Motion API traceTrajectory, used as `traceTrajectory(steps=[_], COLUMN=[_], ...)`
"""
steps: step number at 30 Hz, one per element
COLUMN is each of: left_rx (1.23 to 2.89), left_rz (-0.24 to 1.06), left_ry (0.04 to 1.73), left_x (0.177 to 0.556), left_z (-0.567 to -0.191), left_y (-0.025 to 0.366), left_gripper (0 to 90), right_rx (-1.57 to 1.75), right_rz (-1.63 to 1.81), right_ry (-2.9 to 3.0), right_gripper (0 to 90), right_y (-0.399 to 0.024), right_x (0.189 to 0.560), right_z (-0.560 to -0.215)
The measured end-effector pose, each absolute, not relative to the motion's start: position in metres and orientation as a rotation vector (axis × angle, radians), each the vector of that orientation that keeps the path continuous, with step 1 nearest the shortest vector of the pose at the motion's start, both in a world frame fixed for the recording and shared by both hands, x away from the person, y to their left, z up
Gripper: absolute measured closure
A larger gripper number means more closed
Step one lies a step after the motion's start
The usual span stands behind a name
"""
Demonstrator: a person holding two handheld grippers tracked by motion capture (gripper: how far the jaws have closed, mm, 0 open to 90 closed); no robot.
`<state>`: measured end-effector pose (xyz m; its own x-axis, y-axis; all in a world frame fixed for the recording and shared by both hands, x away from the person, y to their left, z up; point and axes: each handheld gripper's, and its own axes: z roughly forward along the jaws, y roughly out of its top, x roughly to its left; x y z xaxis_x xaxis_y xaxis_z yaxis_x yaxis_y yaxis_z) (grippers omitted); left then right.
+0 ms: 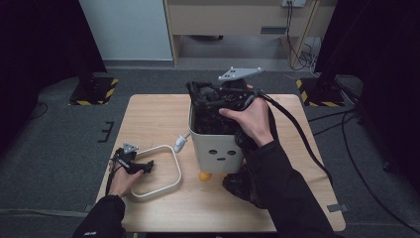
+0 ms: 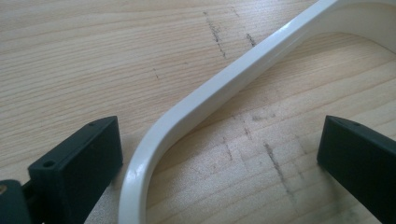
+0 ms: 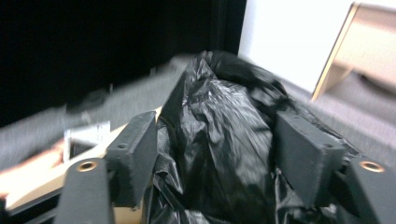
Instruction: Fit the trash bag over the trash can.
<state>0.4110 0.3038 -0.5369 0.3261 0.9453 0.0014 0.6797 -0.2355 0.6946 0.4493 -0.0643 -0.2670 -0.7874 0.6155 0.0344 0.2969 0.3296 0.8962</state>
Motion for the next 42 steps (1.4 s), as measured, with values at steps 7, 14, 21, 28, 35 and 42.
traceTrajectory(steps=[7, 14, 21, 28, 35, 42], left_rx=[2.0, 2.001, 2.001, 2.001, 2.001, 2.0], left_rz=[0.577, 0.576, 0.576, 0.575, 0.575, 0.577], left_ry=[1.424, 1.422, 1.421, 1.422, 1.422, 1.422], left_x=[0.411, 0.411, 0.411, 0.411, 0.411, 0.411], left_z=[-0.537, -0.537, -0.537, -0.537, -0.537, -0.537], left_y=[0.304, 0.304, 0.303, 0.303, 0.303, 0.303], left_gripper=[0.0, 0.0, 0.0, 0.0, 0.0, 0.0], right_rx=[0.894, 0.92, 0.889, 0.84, 0.804, 0.781], right_rz=[1.255, 1.194, 1.522, 1.699, 1.779, 1.702], right_ry=[2.461, 2.516, 2.236, 2.024, 1.871, 1.878], right_gripper=[30.1, 28.9, 23.8, 23.8, 29.4, 28.4], right_y=[-0.053, -0.049, -0.063, -0.091, -0.124, -0.164], right_x=[0.457, 0.46, 0.451, 0.438, 0.423, 0.4], right_z=[-0.294, -0.301, -0.275, -0.248, -0.224, -0.227])
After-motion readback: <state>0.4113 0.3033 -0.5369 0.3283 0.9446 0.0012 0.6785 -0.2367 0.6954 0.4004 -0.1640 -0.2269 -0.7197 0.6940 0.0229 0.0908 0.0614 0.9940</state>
